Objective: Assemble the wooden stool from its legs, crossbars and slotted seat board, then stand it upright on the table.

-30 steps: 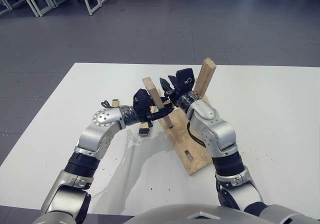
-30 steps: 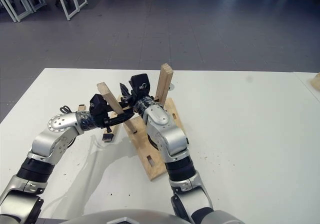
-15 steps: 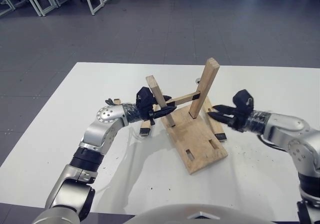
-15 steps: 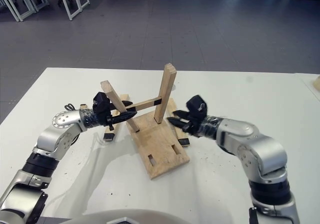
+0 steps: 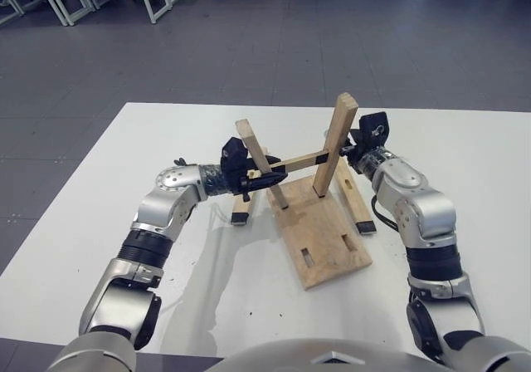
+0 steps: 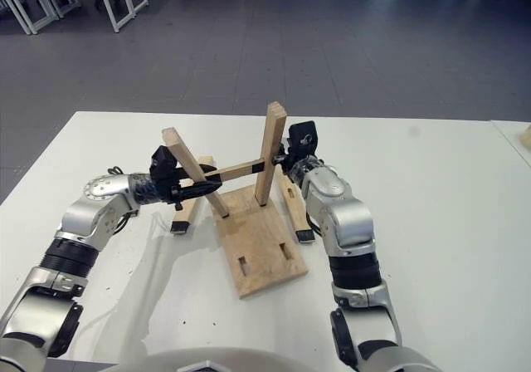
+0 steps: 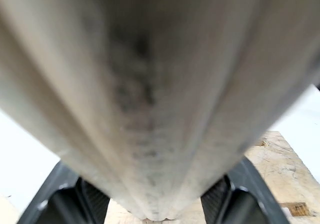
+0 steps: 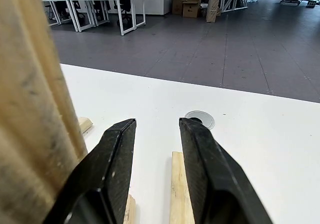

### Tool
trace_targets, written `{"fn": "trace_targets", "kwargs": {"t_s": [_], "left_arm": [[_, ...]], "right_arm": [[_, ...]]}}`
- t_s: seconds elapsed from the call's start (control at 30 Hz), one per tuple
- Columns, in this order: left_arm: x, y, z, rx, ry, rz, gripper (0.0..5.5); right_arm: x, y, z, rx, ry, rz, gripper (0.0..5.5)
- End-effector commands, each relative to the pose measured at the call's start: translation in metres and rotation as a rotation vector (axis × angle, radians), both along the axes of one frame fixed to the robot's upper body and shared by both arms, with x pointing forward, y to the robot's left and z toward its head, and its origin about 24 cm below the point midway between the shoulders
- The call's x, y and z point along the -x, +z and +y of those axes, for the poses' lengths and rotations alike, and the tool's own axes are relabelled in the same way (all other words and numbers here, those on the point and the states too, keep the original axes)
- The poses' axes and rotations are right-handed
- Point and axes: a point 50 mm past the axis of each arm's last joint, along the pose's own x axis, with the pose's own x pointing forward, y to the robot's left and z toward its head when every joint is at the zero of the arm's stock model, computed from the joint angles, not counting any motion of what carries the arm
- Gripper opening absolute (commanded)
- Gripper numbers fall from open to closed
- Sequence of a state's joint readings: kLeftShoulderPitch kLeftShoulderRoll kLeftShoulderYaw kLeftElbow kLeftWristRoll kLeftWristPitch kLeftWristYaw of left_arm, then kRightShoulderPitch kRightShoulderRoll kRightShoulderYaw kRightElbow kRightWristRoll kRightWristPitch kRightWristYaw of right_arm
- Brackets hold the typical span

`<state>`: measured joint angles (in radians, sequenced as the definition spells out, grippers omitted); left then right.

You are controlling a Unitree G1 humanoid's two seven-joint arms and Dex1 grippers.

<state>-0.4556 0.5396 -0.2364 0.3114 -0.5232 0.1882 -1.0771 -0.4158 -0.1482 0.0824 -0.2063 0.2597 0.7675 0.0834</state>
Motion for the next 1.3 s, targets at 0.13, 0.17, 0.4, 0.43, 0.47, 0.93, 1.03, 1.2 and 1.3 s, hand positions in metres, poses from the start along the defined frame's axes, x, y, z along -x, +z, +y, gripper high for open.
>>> {"fn": "trace_targets", "kwargs": {"t_s": [0.13, 0.17, 0.4, 0.43, 0.47, 0.93, 1.03, 1.2, 1.3], "left_arm": [[0.032, -0.072, -0.007, -0.204, -0.085, 0.284, 2.05], [0.032, -0.07, -0.006, -0.195, -0.113, 0.277, 2.05], [0.013, -0.053, -0.01, -0.189, -0.205, 0.194, 2.05], [0.009, -0.052, -0.012, -0.194, -0.22, 0.187, 2.05], [0.007, -0.051, -0.013, -0.197, -0.237, 0.174, 2.05], [-0.01, -0.036, -0.032, -0.174, -0.384, 0.046, 2.05], [-0.014, -0.028, -0.034, -0.17, -0.383, 0.008, 2.05], [-0.023, -0.011, -0.039, -0.163, -0.355, -0.054, 2.05], [-0.025, -0.007, -0.04, -0.142, -0.337, -0.061, 2.59]], "right_arm": [[0.017, 0.005, -0.023, 0.06, 0.161, 0.024, 1.62], [0.02, 0.001, -0.045, 0.122, 0.146, 0.062, 1.62], [0.058, 0.008, -0.108, 0.374, 0.623, 0.319, 1.62], [0.066, 0.009, -0.1, 0.361, 0.74, 0.335, 1.62], [0.073, 0.009, -0.093, 0.34, 0.832, 0.344, 1.62], [0.071, -0.047, -0.025, 0.38, 1.158, 0.214, 2.78], [0.077, -0.062, -0.032, 0.423, 1.175, 0.247, 2.78], [0.08, -0.076, -0.034, 0.455, 1.131, 0.257, 2.78], [0.083, -0.077, -0.03, 0.443, 1.127, 0.252, 2.82]]}}
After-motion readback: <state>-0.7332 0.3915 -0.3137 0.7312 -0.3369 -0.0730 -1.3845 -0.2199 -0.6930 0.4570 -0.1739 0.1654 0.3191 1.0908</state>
